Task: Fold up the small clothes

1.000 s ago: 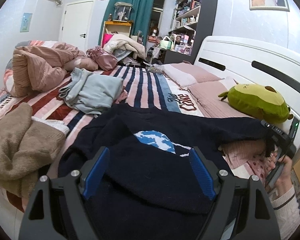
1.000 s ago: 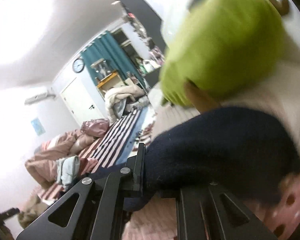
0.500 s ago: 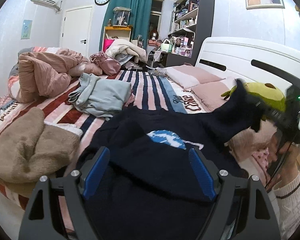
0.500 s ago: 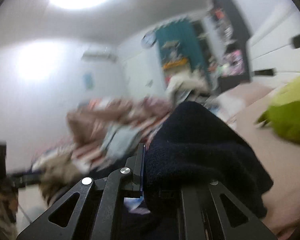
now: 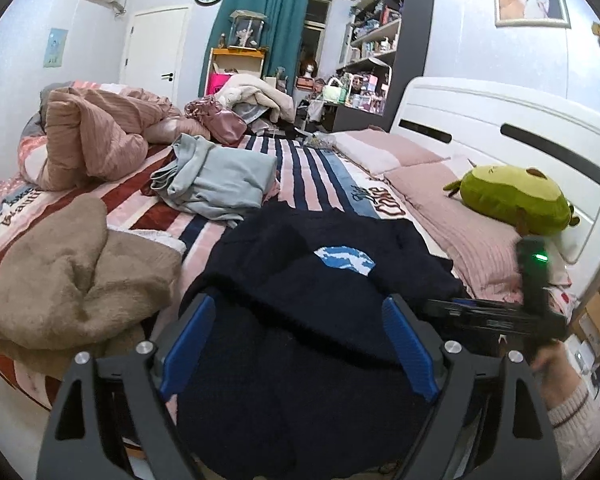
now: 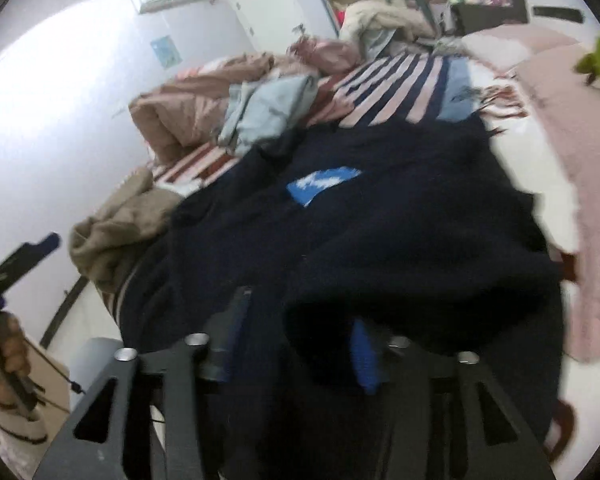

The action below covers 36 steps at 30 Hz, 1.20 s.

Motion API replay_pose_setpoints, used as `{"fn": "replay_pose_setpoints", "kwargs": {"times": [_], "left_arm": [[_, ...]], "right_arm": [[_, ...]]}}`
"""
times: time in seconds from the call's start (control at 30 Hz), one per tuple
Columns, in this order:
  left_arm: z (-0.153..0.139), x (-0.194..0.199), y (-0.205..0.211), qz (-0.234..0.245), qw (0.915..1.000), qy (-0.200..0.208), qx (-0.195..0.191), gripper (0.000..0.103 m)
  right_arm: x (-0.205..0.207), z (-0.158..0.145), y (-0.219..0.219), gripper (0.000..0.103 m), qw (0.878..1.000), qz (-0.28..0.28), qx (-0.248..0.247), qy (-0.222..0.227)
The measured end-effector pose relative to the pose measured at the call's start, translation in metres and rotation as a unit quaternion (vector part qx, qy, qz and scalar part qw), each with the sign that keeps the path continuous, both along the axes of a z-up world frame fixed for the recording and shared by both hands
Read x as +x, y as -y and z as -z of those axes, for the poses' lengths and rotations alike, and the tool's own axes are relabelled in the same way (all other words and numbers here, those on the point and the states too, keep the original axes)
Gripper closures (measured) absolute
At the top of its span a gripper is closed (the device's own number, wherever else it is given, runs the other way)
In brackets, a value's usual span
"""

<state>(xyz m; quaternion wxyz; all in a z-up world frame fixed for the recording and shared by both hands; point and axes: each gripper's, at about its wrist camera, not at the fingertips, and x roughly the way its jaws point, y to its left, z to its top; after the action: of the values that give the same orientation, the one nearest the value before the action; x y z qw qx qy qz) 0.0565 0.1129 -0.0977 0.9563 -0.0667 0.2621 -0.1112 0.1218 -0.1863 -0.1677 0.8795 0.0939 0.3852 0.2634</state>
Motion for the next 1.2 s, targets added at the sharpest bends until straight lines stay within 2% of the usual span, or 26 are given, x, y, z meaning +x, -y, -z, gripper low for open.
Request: {"fn": "replay_pose_setpoints", "kwargs": {"times": [0.1, 0.2, 0.3, 0.4, 0.43, 0.5, 0.6, 0.63, 0.67, 0.7, 0.77, 0.8, 0.87, 1.0, 1.2], "left_arm": [[0.001, 0.002, -0.004, -0.004, 0.9999, 0.004, -0.009, 0.020], [0.002, 0.005, -0.005, -0.005, 0.9998, 0.005, -0.019, 0.020], [0.000, 0.005, -0.006, -0.005, 0.9993, 0.010, -0.035, 0.020], [-0.001, 0.003, -0.010, -0.005, 0.9991, 0.017, -0.038, 0.020], [-0.001, 0.002, -0.012, -0.008, 0.9990, 0.019, -0.040, 0.020], [-0.001, 0.000, -0.017, -0.021, 0.9985, 0.022, -0.045, 0.020], [0.002, 0.000, -0.021, -0.020, 0.9985, 0.025, -0.045, 0.020], [0.003, -0.001, -0.024, -0.015, 0.9983, 0.026, -0.049, 0.020], [0.005, -0.002, -0.027, -0.014, 0.9981, 0.027, -0.054, 0.020], [0.005, -0.003, -0.029, -0.013, 0.9979, 0.028, -0.057, 0.020], [0.008, -0.005, -0.038, -0.018, 0.9972, 0.029, -0.066, 0.020], [0.009, -0.006, -0.041, -0.020, 0.9970, 0.029, -0.070, 0.020], [0.012, -0.009, -0.051, -0.024, 0.9965, 0.031, -0.074, 0.020], [0.018, -0.014, -0.067, -0.037, 0.9955, 0.033, -0.080, 0.020], [0.026, -0.020, -0.083, -0.046, 0.9946, 0.031, -0.088, 0.020]], "right_arm": [[-0.014, -0.014, 0.029, 0.050, 0.999, 0.044, 0.024, -0.003], [-0.005, -0.003, 0.054, 0.041, 0.995, 0.085, 0.048, -0.039], [0.012, 0.013, 0.058, 0.039, 0.992, 0.079, 0.056, -0.074], [0.023, 0.010, 0.060, 0.039, 0.991, 0.077, 0.102, -0.051], [0.027, 0.006, 0.061, 0.036, 0.990, 0.077, 0.114, -0.040], [0.037, 0.004, 0.057, 0.028, 0.990, 0.072, 0.115, -0.044], [0.056, 0.007, 0.047, 0.028, 0.989, 0.077, 0.112, -0.061], [0.057, 0.007, 0.045, 0.034, 0.988, 0.087, 0.110, -0.059], [0.058, 0.003, 0.042, 0.050, 0.989, 0.097, 0.104, -0.047], [0.057, -0.004, 0.036, 0.057, 0.991, 0.099, 0.089, -0.028], [0.054, -0.016, 0.022, 0.085, 0.995, 0.091, 0.049, 0.009], [0.053, -0.023, 0.011, 0.092, 0.996, 0.084, 0.026, 0.026], [0.055, -0.030, -0.003, 0.094, 0.997, 0.068, 0.020, 0.035], [0.057, -0.033, -0.046, 0.095, 0.999, -0.002, 0.009, 0.031], [0.043, -0.003, -0.109, 0.097, 0.993, -0.106, -0.035, -0.025]]}}
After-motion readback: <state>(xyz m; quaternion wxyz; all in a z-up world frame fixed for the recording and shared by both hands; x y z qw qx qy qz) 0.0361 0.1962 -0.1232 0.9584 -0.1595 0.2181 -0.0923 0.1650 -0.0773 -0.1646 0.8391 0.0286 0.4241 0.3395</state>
